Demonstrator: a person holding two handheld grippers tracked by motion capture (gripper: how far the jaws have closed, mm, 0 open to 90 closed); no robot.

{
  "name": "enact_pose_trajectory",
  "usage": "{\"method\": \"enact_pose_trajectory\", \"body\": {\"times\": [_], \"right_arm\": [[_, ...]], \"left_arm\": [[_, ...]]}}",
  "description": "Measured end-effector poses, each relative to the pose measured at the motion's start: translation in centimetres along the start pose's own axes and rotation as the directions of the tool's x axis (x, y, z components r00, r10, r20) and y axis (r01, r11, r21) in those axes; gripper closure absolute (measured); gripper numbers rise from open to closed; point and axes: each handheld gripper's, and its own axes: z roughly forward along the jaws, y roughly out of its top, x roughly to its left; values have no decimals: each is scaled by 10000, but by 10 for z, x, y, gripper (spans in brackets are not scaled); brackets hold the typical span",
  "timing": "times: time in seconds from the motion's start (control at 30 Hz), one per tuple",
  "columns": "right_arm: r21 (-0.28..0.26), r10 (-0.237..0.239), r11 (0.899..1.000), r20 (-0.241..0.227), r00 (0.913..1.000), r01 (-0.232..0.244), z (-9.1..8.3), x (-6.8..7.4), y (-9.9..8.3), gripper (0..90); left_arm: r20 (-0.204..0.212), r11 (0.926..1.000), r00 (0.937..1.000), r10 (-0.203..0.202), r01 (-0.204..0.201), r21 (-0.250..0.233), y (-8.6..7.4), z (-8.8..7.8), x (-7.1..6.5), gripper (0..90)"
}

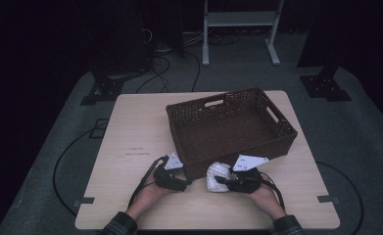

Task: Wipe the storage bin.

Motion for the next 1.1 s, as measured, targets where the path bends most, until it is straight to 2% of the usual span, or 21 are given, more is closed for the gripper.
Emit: {"method": "enact_pose_trajectory", "body": {"times": [0.43,0.63,1.1], "right_arm": [[-815,-625,9948,-60,9980,618,-13,11,27,616],[-578,-520,9970,-160,9985,510,-5,10,21,622],[572,-402,9974,-486,9980,430,25,9,2,621]], "left_arm": [[8,10000,10000,59,-59,49,0,0,0,237],[6,10000,10000,59,-59,48,0,0,0,237],[1,10000,10000,5,-5,4,0,0,0,238]]}}
